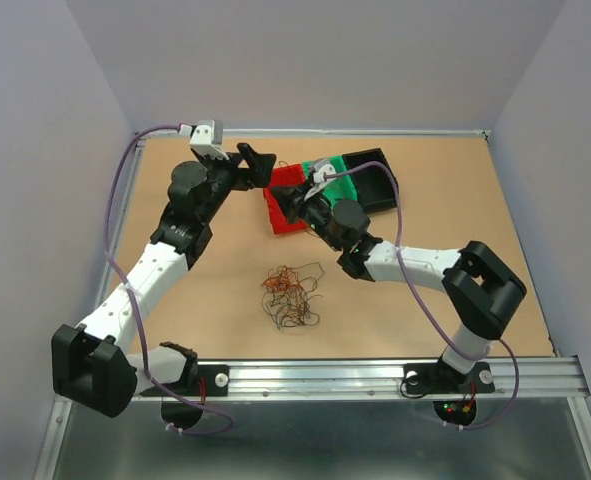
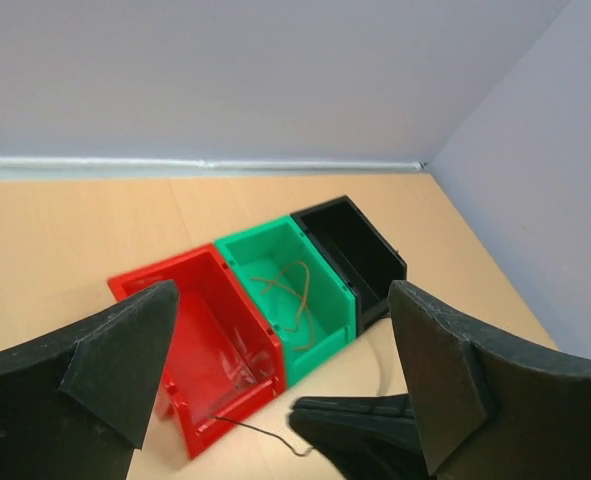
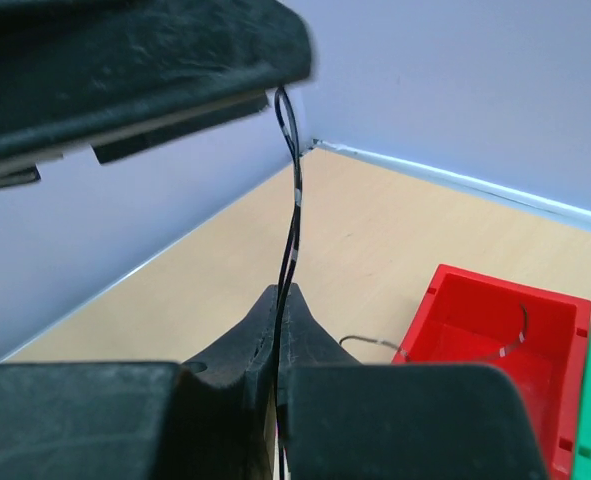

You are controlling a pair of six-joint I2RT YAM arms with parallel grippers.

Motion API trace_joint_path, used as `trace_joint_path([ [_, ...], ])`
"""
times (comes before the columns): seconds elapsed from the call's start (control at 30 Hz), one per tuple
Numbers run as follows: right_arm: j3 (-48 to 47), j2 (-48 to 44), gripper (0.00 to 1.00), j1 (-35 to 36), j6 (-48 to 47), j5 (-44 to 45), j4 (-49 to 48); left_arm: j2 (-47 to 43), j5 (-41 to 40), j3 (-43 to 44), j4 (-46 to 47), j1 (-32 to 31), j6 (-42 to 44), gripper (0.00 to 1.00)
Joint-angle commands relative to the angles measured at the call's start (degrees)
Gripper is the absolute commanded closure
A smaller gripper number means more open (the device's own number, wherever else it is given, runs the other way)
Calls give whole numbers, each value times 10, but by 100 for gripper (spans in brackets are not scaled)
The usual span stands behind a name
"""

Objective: Untangle the cables

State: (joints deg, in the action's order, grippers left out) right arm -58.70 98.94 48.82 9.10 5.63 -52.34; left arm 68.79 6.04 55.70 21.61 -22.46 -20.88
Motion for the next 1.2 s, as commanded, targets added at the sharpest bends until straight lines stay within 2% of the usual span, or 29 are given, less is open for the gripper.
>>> trace_joint_path([
  [0.0,38,-66,99,3,13,22,-36,-47,26,4,37,26,101,1],
  [0.1,57,-102,99,4,19,15,-25,-45,141,-7,41,44,159,1],
  [0.2,74,-136,99,4,30,16,-16,-27,167,-20,41,48,190,1],
  [0.3,89,-155,99,4,35,0,-9,5,253,-24,33,55,237,2],
  [0.4,101,-176,99,3,39,-6,-7,45,296,-5,13,53,245,6],
  [0.53,114,-198,100,4,43,-1,-7,53,360,-2,3,54,263,6],
  [0.83,117,-206,99,4,47,-15,-7,61,450,-13,-2,51,298,7],
  [0.97,112,-201,99,3,50,-25,-7,79,423,-5,-15,37,315,11],
  [1.07,109,-198,99,4,55,-38,-7,94,403,1,-17,27,320,21],
  [1.1,108,-198,99,4,56,-40,-7,99,400,4,-19,22,323,30],
  [1.17,110,-199,99,3,58,-38,-6,113,397,12,-31,17,330,42],
])
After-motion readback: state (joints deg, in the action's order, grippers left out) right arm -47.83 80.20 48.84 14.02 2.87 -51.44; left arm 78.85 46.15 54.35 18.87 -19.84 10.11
